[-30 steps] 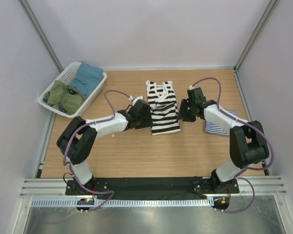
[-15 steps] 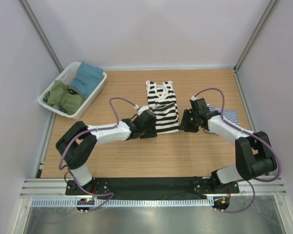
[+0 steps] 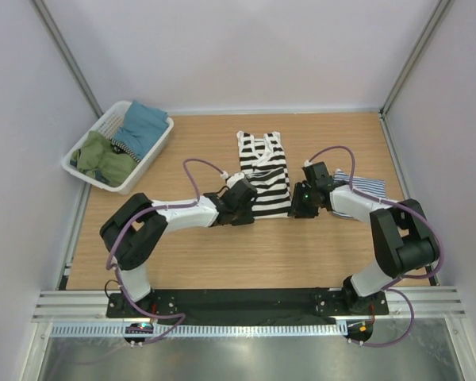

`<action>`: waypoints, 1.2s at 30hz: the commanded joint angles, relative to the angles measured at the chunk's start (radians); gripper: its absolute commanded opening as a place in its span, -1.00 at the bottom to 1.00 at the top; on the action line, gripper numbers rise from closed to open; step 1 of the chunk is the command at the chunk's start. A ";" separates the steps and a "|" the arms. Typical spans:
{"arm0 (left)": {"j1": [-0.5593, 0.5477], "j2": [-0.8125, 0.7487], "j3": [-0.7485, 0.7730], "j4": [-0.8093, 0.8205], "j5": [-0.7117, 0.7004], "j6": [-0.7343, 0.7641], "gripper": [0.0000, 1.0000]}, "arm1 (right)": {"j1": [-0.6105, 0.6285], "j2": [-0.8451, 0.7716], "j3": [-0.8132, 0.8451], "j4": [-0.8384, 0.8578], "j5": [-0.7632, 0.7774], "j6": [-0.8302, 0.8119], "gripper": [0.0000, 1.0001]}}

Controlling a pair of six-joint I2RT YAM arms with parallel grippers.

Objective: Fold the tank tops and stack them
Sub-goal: Fold the tank top

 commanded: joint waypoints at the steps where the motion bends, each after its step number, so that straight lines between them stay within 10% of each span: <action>1: 0.017 0.019 0.032 0.043 0.006 0.014 -0.47 | 0.008 0.016 0.032 0.036 0.011 -0.018 -0.35; 6: 0.028 0.034 0.049 0.059 0.021 0.026 -0.58 | 0.016 -0.002 0.034 0.035 0.012 -0.021 -0.48; 11: 0.030 0.045 0.075 0.046 0.010 0.044 -0.28 | 0.017 -0.002 0.040 0.027 0.006 -0.024 -0.60; 17: 0.030 0.054 0.081 0.054 0.033 0.057 -1.00 | 0.023 -0.018 0.045 0.017 -0.004 -0.024 -0.94; 36: -0.041 -0.171 0.101 -0.118 0.125 0.018 -1.00 | 0.102 -0.396 0.006 -0.214 0.087 0.034 -0.97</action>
